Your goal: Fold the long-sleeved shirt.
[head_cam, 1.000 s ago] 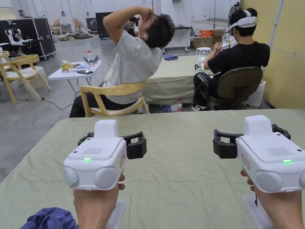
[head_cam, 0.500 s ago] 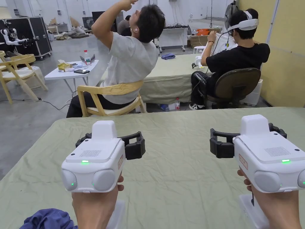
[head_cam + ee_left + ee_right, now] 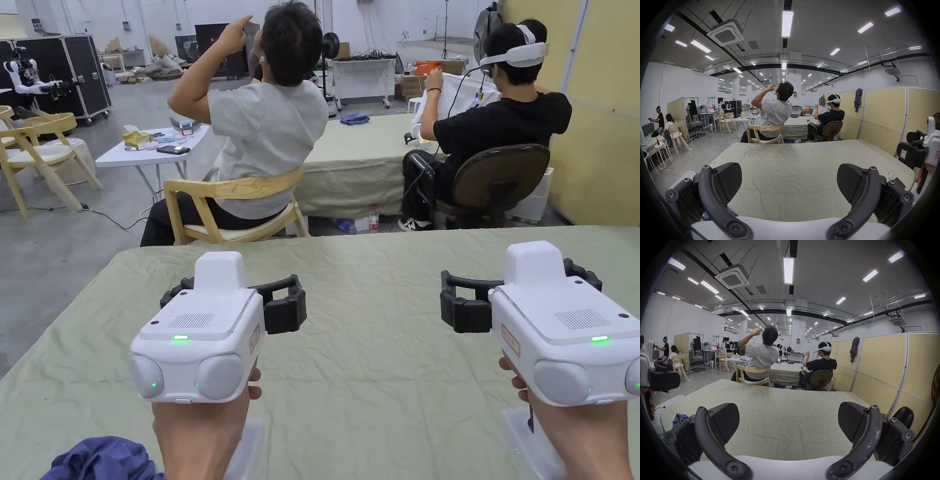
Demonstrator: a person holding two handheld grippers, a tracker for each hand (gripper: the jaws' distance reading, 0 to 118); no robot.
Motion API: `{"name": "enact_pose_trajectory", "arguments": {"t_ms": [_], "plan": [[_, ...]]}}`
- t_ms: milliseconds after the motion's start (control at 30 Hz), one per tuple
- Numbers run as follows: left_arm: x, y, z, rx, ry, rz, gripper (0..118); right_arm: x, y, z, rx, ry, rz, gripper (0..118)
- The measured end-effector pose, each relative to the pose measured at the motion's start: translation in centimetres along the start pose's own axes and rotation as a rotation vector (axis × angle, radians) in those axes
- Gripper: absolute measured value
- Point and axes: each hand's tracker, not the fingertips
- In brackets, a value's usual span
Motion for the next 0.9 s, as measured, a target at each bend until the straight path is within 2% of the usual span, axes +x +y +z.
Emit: {"name": "enact_pose_trajectory", "arguments": {"t_ms": [200, 667, 700, 733, 767, 833, 867, 900], "plan": [[-0.3, 0.2, 0.0, 0.005, -0.006, 0.023, 116, 0.0, 0.0, 0.0, 0.0, 0.001, 0.004, 118], [0.1, 0.2, -0.1, -0.001, -0.013, -0.019, 116, -0.1, -0.1, -0.3, -0.01, 0.015, -0.005, 118], [0.1, 0.1, -0.1, 0.003, -0.014, -0.019, 113, -0.1, -0.1, -0.3, -0.011, 0.026, -0.024, 112], [0.2, 0.1, 0.0, 0.007, -0.017, -0.018, 106, 0.1, -0.1, -0.3, -0.012, 0.041, -0.048, 102], [0.2, 0.1, 0.0, 0.009, -0.017, -0.017, 94, 0.3, 0.0, -0.3, -0.017, 0.053, -0.075, 86], [0.2, 0.0, -0.2, -0.007, -0.029, -0.015, 36, 0.7, 0.0, -0.7, -0.045, 0.058, -0.126, 32], [0.2, -0.1, -0.5, -0.022, -0.042, -0.012, 11, 0.8, 0.1, -0.7, -0.057, 0.04, -0.142, 13], [0.3, -0.2, -0.5, -0.021, -0.029, -0.013, 8, 0.9, 0.0, -0.7, -0.058, 0.014, -0.143, 10]]}}
